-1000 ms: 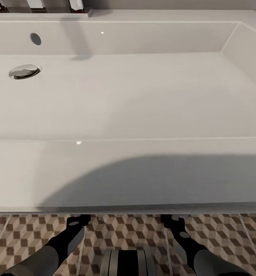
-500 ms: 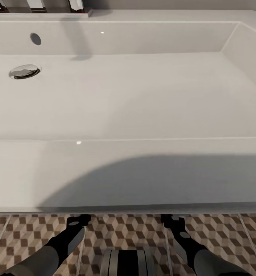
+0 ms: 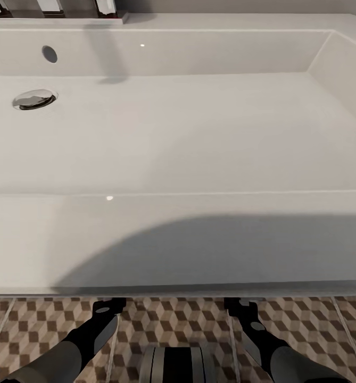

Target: Take the four mousetraps from the cabinet in the bathroom and place them on the bathroom floor. Make sure all four end up on the same floor surface, and ensure that at least two of them are either under or directly next to the same bathroom sink.

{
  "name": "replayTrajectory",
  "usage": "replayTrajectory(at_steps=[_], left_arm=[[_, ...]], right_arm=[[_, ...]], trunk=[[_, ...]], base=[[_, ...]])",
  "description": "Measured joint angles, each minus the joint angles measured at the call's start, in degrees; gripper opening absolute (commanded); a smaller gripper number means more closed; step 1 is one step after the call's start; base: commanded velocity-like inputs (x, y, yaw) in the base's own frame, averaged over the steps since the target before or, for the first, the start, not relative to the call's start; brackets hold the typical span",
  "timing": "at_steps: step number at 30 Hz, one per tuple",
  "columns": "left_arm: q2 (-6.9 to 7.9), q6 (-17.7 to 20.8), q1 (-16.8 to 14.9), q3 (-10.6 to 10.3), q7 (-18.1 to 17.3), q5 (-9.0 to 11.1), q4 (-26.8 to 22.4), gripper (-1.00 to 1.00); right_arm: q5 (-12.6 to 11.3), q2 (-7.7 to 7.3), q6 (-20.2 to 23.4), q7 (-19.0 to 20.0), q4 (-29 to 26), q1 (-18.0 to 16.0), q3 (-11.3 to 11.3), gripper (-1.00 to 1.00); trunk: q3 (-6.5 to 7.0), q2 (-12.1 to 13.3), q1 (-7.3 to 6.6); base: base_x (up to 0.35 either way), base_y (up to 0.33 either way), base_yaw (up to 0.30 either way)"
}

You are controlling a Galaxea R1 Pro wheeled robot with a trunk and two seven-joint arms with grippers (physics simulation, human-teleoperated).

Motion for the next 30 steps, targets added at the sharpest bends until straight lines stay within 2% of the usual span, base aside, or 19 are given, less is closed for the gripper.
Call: replayTrajectory(at_steps=[4,5,30], left_arm=[[0.00,0.0,0.0,0.0,0.0,0.0,0.0,-1.00],[0.00,0.0,0.0,0.0,0.0,0.0,0.0,-1.00],[0.00,0.0,0.0,0.0,0.0,0.0,0.0,-1.00]], right_arm=[[0.0,-0.01,0.0,0.0,0.0,0.0,0.0,-1.00],[0.0,-0.03,0.1,0.0,0.0,0.0,0.0,1.00],[-0.3,-0.10,0.1,1.0,0.0,0.0,0.0,1.00]], trunk=[[0.00,0.0,0.00],[0.00,0.0,0.00],[0.00,0.0,0.00]], base=[[0.000,0.000,0.000],[0.000,0.000,0.000],[0.000,0.000,0.000]])
